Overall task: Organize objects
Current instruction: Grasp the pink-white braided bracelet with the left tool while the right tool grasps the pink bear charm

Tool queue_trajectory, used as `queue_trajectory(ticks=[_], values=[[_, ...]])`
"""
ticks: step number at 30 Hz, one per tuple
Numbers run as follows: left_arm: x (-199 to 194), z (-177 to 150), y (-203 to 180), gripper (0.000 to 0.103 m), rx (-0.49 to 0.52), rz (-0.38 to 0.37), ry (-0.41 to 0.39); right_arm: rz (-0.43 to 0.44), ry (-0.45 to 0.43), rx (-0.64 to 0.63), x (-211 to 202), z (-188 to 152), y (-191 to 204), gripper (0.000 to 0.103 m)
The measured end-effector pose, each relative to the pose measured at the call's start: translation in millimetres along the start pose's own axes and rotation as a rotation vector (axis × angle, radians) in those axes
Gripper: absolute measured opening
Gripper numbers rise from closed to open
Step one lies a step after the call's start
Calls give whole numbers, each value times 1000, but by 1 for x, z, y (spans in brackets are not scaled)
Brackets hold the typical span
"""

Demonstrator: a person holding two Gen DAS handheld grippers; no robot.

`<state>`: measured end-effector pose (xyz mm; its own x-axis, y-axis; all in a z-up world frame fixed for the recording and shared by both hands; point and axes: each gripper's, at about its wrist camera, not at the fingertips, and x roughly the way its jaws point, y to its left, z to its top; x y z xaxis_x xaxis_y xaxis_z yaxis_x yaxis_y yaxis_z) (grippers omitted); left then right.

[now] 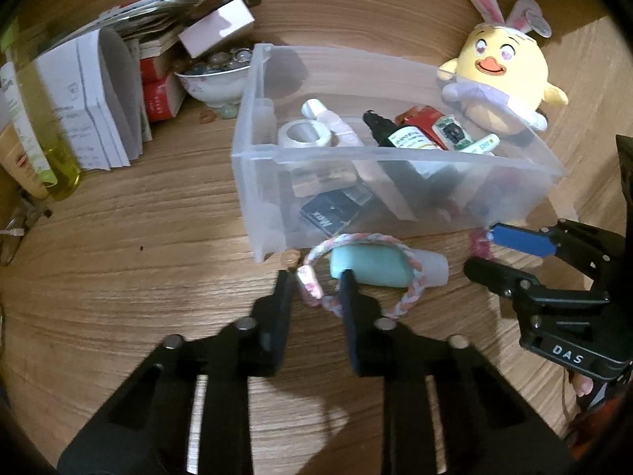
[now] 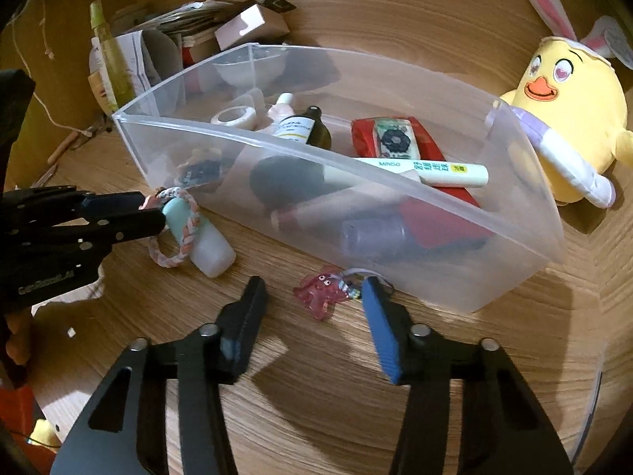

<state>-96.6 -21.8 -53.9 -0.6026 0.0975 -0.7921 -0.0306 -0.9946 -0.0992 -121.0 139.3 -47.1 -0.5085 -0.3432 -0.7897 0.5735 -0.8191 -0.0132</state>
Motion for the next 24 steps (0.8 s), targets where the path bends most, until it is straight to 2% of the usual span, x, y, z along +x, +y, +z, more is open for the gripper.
queue_trajectory(ticks=[1,3,5,15,22,24], values=[[0,0,-1,16,3,4,-2,2,-2,-2,-1,0,1,32],[-2,-1,-1,12,5,8,-7,6,-2,-7,-2,-1,2,27],[-4,-2,0,10,-2,13,-13,10,-3,-9,-4,-3,2,19],[-31,-13,-3,10,-31,10,-86,34,-26,8,-11,-5,1,19],[-51,-8,-5,10,-55,-8,-141,60,-59,19,-23,0,5,18],[-57,-6,-6,10,-57,-13,-159,61,-69,17,-28,0,6,14]])
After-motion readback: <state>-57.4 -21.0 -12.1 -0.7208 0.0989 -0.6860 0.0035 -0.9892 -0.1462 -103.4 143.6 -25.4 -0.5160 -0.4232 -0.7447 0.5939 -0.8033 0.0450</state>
